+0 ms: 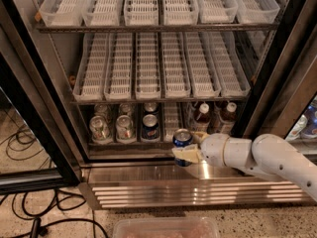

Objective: Pick pepsi can from bottom shelf of fridge

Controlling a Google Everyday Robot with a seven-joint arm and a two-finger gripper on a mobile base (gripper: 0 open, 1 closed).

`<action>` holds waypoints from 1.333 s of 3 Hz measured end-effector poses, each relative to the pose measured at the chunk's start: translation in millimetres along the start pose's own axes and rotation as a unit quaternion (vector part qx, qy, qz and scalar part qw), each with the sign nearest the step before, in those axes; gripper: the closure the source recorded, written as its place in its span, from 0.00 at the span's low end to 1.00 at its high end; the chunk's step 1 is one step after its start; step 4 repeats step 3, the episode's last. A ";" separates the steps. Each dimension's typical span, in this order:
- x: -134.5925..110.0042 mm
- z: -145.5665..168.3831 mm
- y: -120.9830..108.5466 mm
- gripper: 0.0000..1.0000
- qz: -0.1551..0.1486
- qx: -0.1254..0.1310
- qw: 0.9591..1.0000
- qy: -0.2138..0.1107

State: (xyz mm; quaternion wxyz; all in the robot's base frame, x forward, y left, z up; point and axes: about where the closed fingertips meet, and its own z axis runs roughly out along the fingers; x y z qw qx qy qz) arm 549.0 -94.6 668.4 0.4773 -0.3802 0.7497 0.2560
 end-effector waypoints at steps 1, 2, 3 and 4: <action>1.2 -3.9 15.0 1.00 -0.007 -0.070 0.997 0.004; 4.8 -7.5 37.3 1.00 -0.008 -0.115 0.993 0.013; 4.8 -7.4 37.3 1.00 -0.008 -0.115 0.993 0.013; 4.8 -7.4 37.3 1.00 -0.008 -0.115 0.993 0.013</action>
Offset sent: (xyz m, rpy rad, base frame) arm -0.0121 0.0045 0.0009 0.0193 0.0350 0.1173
